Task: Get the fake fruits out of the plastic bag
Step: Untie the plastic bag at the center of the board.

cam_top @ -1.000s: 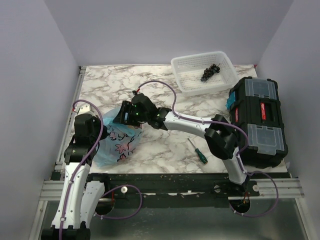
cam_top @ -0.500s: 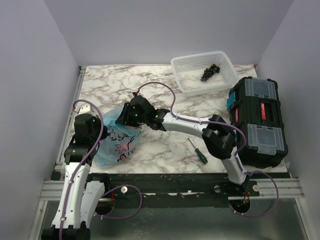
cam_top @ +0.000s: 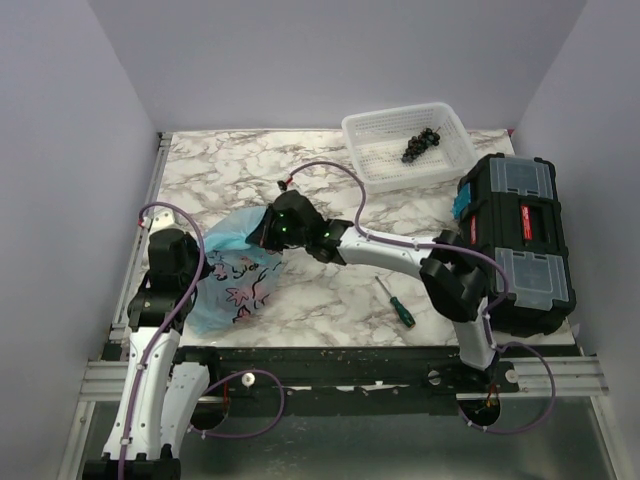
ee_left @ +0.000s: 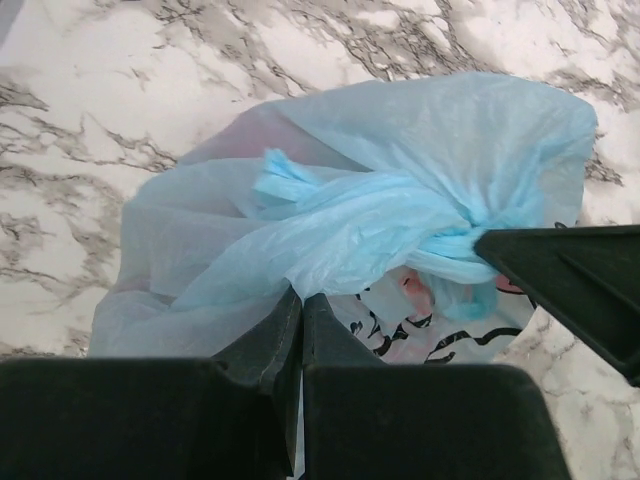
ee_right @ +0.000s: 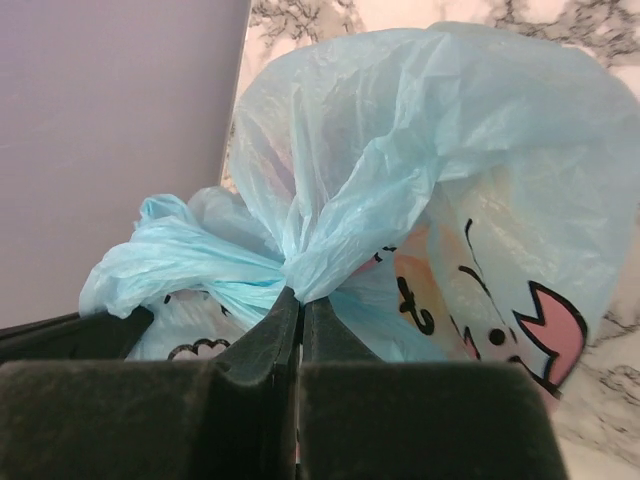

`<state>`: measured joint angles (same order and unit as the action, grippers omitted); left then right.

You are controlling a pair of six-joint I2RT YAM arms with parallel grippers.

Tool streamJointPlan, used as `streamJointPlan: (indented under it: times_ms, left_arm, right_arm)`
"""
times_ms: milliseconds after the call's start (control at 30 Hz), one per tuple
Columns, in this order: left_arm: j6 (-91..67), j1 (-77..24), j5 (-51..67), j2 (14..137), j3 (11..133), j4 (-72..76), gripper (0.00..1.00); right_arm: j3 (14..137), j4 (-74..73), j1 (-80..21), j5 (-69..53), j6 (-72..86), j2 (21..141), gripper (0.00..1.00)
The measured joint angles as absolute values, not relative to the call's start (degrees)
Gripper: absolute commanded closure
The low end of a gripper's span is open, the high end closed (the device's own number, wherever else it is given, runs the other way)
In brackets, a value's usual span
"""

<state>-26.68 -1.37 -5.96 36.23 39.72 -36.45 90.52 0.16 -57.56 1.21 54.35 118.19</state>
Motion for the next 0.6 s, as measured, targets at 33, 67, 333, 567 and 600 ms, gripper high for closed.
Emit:
streamJointPlan:
  times_ms: [33, 67, 333, 567, 600]
  left_arm:
    - [-26.94, -1.37, -6.96, 36.12, 39.72, -36.6, 1.0]
    - [-27.33, -1.37, -8.01, 36.01, 39.72, -36.71, 1.0]
    - [-27.73, -1.37, -9.61, 35.86, 39.72, -36.91, 1.0]
    - [-27.7, -1.37, -10.26, 35.83, 39.75, -37.01, 1.0]
    - [-27.7, -1.37, -10.55, 35.86, 39.75, -37.06, 1.0]
  right_arm:
    - [89.14, 1.23, -57.12, 0.47, 54.35, 117.21, 0.99]
    - [87.53, 2.59, -56.45, -0.51, 54.37, 116.09, 0.99]
    - [78.11, 13.67, -48.49, -12.67, 55.72, 112.51, 0.95]
    - [72.77, 21.82, -44.01, -23.83, 57.08, 112.22, 0.84]
    - [72.79, 22.39, -43.59, -25.08, 57.04, 112.25, 0.81]
